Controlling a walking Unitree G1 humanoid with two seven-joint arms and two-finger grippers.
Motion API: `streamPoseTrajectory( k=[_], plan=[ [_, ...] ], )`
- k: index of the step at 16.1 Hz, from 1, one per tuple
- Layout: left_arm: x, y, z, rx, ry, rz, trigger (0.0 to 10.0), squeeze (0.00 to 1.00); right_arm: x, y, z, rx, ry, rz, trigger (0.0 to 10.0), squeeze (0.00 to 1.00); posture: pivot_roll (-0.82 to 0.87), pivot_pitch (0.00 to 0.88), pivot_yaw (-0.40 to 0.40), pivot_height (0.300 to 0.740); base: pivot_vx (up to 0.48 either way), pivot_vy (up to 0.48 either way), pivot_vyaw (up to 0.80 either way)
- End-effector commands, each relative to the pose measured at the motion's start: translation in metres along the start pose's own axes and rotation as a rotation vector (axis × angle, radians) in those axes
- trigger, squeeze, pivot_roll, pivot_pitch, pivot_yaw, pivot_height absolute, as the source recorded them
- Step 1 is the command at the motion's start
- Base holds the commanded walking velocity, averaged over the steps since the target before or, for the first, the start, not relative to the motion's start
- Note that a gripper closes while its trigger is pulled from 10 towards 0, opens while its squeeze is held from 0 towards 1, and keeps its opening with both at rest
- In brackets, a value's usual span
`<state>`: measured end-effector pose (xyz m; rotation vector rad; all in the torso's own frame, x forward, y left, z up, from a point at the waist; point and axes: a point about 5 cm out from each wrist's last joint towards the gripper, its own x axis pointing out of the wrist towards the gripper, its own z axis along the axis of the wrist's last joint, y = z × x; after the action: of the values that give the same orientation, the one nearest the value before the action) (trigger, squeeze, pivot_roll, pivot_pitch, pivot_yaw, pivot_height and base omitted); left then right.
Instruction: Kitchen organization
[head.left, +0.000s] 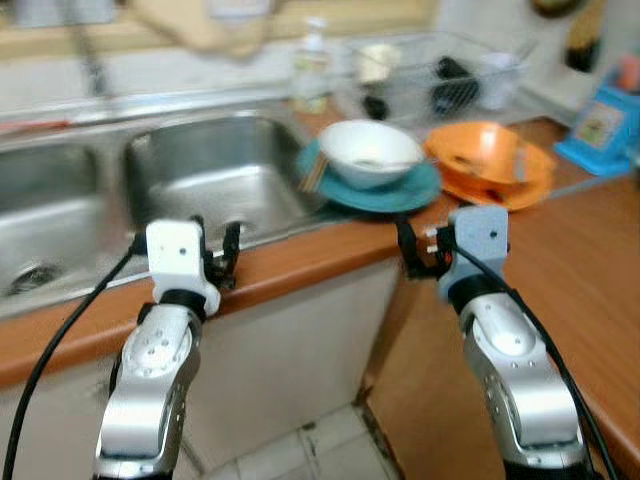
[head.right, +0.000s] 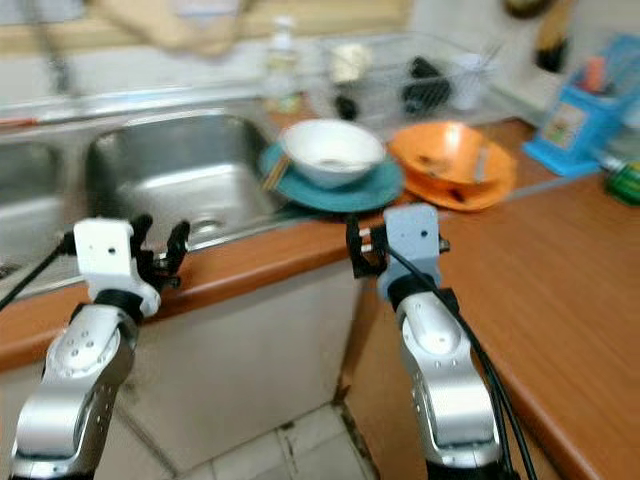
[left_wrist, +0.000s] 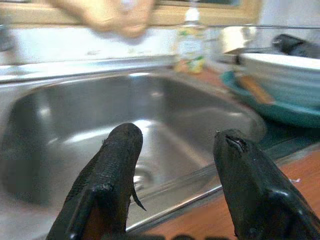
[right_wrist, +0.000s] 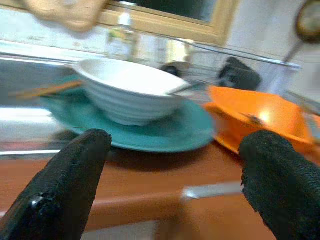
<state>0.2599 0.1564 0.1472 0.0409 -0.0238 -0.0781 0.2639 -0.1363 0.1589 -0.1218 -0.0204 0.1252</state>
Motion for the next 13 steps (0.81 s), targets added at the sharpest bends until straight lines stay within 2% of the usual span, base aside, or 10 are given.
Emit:
streamPoseTrajectory(
  k=[1, 5, 11, 13],
  plan=[
    [0.0, -0.006, 0.004, 0.0, -0.023, -0.023, 10.0, 0.0, -0.002, 0.0, 0.004, 0.007, -0.036, 0.023, 10.0, 1.0, -0.02, 0.0, 0.0, 0.74, 0.315, 0.0, 0.0],
    [0.001, -0.009, 0.008, -0.01, -0.045, -0.034, 10.0, 0.0, -0.008, 0.008, 0.004, 0.038, -0.068, 0.064, 10.0, 1.0, -0.01, 0.0, 0.001, 0.74, 0.314, 0.0, 0.0],
    [0.001, -0.009, 0.01, -0.009, -0.061, -0.044, 10.0, 0.0, -0.014, 0.011, 0.011, 0.035, -0.152, 0.1, 10.0, 1.0, -0.01, 0.0, 0.002, 0.74, 0.302, 0.0, 0.0],
    [0.0, -0.009, 0.011, -0.024, -0.066, -0.036, 10.0, 0.0, -0.016, 0.01, 0.012, 0.036, -0.169, 0.103, 10.0, 1.0, -0.01, 0.0, -0.001, 0.74, 0.0, 0.0, 0.0]
  ],
)
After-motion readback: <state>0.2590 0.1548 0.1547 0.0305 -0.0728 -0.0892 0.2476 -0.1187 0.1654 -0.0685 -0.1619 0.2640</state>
